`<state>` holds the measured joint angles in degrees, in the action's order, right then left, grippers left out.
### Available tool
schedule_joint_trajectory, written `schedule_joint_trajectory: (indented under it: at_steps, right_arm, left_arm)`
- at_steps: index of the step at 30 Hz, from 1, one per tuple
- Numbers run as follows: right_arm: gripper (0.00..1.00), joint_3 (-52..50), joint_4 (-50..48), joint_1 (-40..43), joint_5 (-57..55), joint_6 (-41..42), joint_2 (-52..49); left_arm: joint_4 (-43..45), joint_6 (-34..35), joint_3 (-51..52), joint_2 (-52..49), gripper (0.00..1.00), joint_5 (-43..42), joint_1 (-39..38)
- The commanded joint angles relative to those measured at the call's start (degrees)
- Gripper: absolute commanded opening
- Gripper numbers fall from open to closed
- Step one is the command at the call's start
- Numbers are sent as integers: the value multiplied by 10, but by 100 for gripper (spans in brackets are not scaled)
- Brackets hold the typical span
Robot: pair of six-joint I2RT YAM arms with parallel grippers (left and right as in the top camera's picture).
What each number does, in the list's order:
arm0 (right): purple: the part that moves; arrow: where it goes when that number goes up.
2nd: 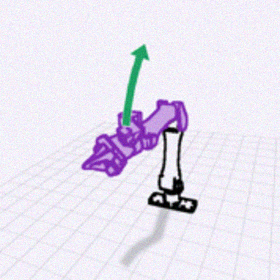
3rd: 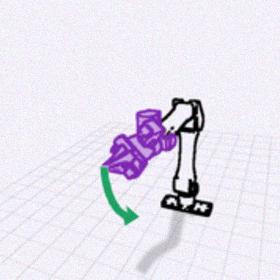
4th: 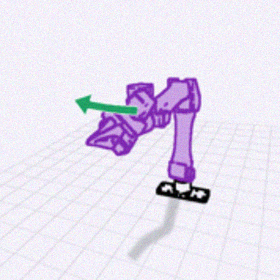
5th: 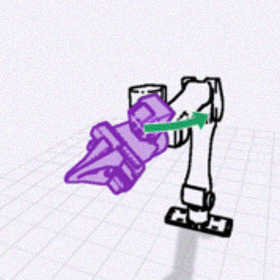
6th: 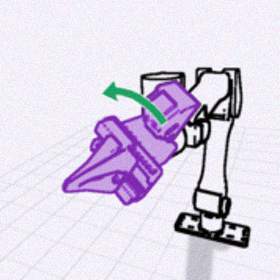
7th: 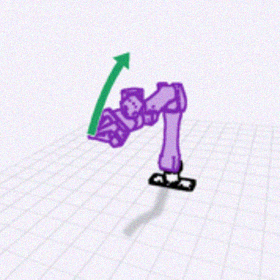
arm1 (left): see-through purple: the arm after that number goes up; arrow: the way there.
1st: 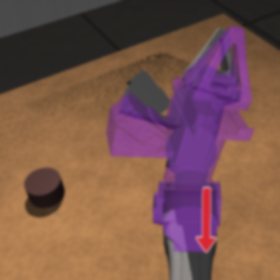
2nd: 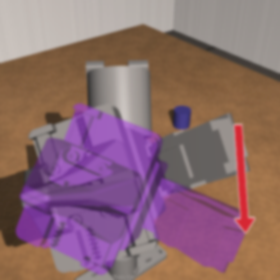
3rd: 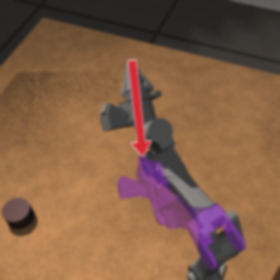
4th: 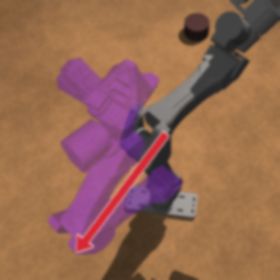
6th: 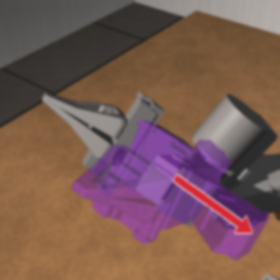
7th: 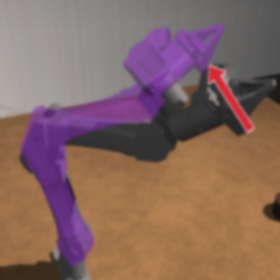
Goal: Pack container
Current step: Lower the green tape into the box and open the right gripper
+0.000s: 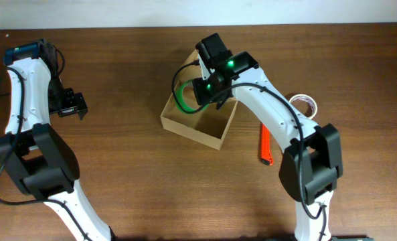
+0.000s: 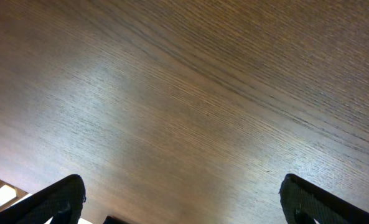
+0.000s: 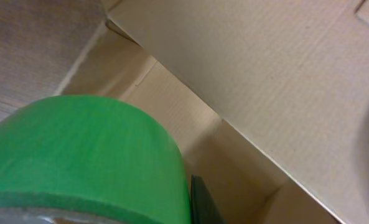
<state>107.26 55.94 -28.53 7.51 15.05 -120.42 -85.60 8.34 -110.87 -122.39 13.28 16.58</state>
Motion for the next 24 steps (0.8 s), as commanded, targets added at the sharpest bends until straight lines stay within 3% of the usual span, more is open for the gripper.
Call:
schedule_joint_trajectory:
  at_steps: [1,24]
  right_arm:
    - [3,14,-5,-4,14,7,-24]
    - [4,14,-53,-11,9,9,-104]
  left_arm:
    - [2,-7,4,5,100,-4,1]
    - [2,-7,4,5,100,-4,1]
